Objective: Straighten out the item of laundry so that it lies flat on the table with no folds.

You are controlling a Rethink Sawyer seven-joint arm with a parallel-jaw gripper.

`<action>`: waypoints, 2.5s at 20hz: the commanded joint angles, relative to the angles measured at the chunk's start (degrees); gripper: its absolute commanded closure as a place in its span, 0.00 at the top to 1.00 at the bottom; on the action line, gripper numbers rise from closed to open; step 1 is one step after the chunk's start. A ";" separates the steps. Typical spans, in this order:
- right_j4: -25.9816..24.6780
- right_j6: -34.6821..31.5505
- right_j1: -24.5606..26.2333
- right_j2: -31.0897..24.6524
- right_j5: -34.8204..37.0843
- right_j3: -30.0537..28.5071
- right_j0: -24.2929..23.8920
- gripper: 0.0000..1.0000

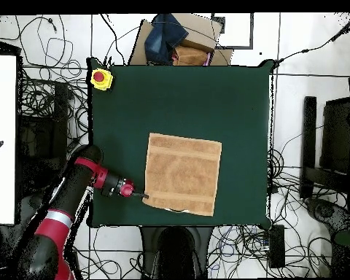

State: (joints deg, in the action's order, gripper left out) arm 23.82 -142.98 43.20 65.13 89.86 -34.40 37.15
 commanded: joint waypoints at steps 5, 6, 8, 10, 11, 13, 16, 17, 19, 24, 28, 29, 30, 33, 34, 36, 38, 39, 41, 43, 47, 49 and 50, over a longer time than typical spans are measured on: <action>-6.94 -10.32 -5.58 -8.21 -21.82 -9.48 7.39 1.00; -7.15 -10.55 -5.64 -8.28 -21.97 -9.60 7.46 1.00; -7.49 -10.67 -5.90 -8.50 -22.19 -9.98 7.62 1.00; -7.60 -10.72 -5.93 -8.24 -22.30 -9.93 7.43 1.00; -7.60 -10.72 -5.85 -8.11 -22.41 -9.89 7.26 1.00; -7.71 -10.59 -5.95 -8.10 -22.68 -10.15 7.26 1.00; -8.00 -10.55 -6.15 -8.21 -23.18 -10.72 7.39 1.00; -8.05 -10.71 -6.20 -8.48 -23.62 -11.25 7.66 1.00; -7.90 -11.16 -5.89 -8.49 -23.11 -11.05 7.92 1.00; -7.77 -11.47 -5.93 -8.46 -23.35 -11.16 8.03 1.00; -7.44 -11.85 -5.46 -8.07 -22.51 -10.48 7.92 1.00; -7.32 -12.08 -5.25 -7.91 -22.26 -10.18 7.96 1.00; -7.20 -12.20 -5.28 -7.94 -22.21 -10.19 7.99 1.00; -7.13 -11.61 -6.41 -8.40 -22.65 -11.09 7.97 1.00; -7.20 -11.22 -7.46 -9.09 -23.57 -12.46 8.43 1.00; -7.30 -10.19 -9.80 -10.48 -25.04 -15.19 9.26 1.00; -7.58 -9.06 -12.24 -11.67 -26.31 -17.95 9.96 1.00; -7.75 -8.35 -13.81 -12.28 -27.05 -19.63 10.28 1.00; -8.15 -6.64 -17.27 -13.97 -29.11 -23.47 10.84 1.00; -8.62 -5.15 -20.94 -15.25 -30.65 -27.26 11.38 1.00; -10.15 -2.73 -26.94 -16.65 -32.52 -32.95 12.33 1.00; -10.89 -2.07 -29.21 -17.36 -33.88 -35.17 12.62 1.00; -11.24 -1.84 -30.16 -17.72 -34.50 -36.09 12.69 1.00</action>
State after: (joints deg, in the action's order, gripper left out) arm 14.26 -142.98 22.26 56.43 62.09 -61.27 49.60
